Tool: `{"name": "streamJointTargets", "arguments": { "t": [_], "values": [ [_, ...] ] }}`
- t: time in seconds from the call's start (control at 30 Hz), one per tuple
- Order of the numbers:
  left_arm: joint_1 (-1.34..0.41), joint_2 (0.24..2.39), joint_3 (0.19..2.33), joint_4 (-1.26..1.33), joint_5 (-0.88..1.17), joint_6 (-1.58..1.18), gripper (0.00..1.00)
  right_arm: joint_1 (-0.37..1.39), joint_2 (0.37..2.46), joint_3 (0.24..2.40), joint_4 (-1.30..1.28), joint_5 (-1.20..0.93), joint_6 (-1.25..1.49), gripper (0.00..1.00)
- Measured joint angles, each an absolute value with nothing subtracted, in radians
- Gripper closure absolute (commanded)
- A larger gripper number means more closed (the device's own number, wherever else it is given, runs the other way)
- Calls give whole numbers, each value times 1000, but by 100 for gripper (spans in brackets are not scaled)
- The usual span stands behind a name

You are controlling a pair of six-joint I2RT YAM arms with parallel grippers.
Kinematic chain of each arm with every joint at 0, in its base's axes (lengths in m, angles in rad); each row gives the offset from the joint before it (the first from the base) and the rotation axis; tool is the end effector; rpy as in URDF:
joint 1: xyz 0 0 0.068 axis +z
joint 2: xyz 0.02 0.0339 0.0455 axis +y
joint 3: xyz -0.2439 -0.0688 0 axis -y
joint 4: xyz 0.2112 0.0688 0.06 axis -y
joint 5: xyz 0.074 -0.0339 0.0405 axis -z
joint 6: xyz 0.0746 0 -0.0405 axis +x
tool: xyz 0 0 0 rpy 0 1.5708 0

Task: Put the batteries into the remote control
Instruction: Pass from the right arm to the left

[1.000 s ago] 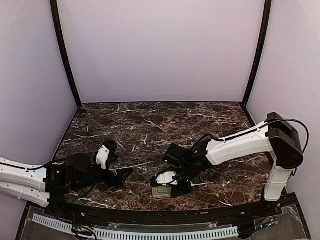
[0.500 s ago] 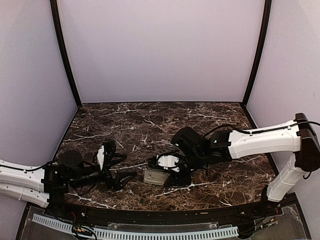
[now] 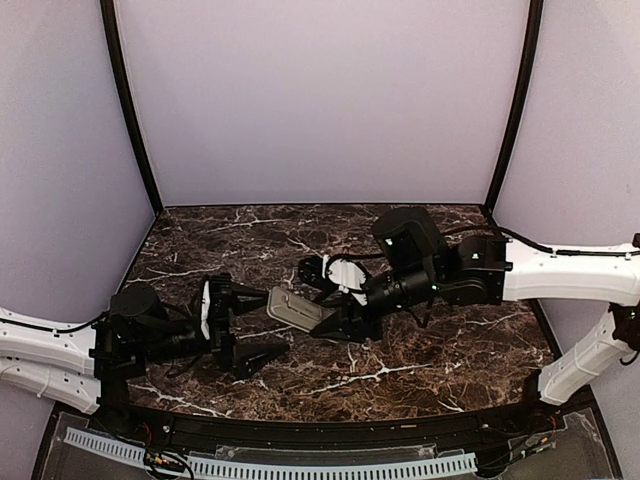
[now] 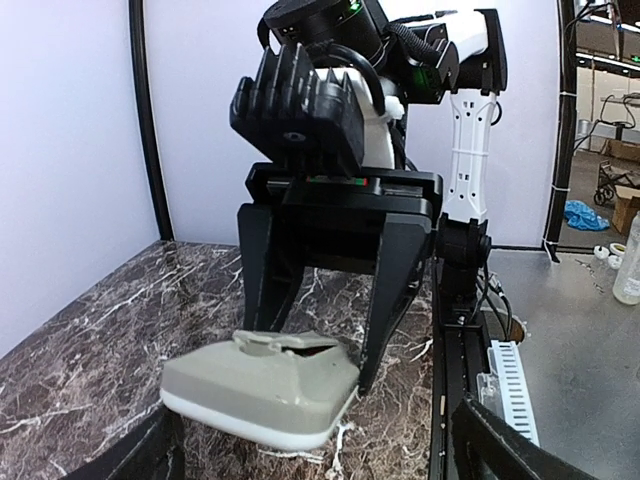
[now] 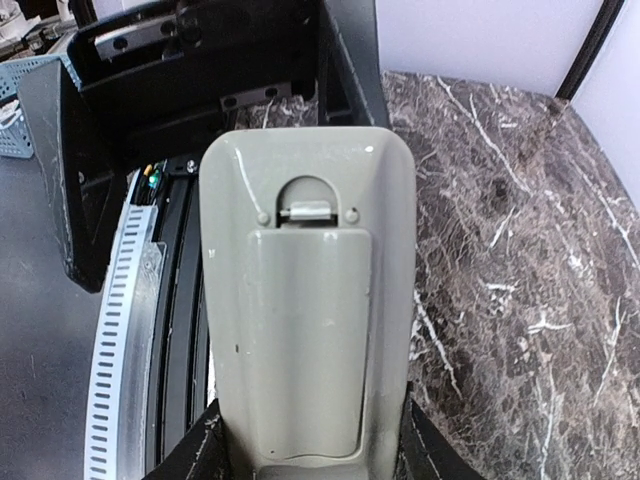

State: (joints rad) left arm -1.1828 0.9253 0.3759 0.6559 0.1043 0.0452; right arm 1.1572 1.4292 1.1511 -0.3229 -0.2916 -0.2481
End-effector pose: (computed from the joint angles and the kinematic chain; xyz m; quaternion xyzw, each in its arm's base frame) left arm 0.0806 -0.2178 0.2650 0.4163 0.5233 -0.4294 0.6070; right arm 0.1110 0.3063 0.2724 -0.6174 0.6242 0.3180 0.3579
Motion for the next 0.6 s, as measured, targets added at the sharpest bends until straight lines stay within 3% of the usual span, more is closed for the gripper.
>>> {"name": "streamJointTargets", "arguments": {
  "t": [0.6],
  "values": [
    [-1180, 1054, 510, 693, 186, 14, 16, 1158, 1388, 1211, -257, -350, -265, 68]
  ]
}}
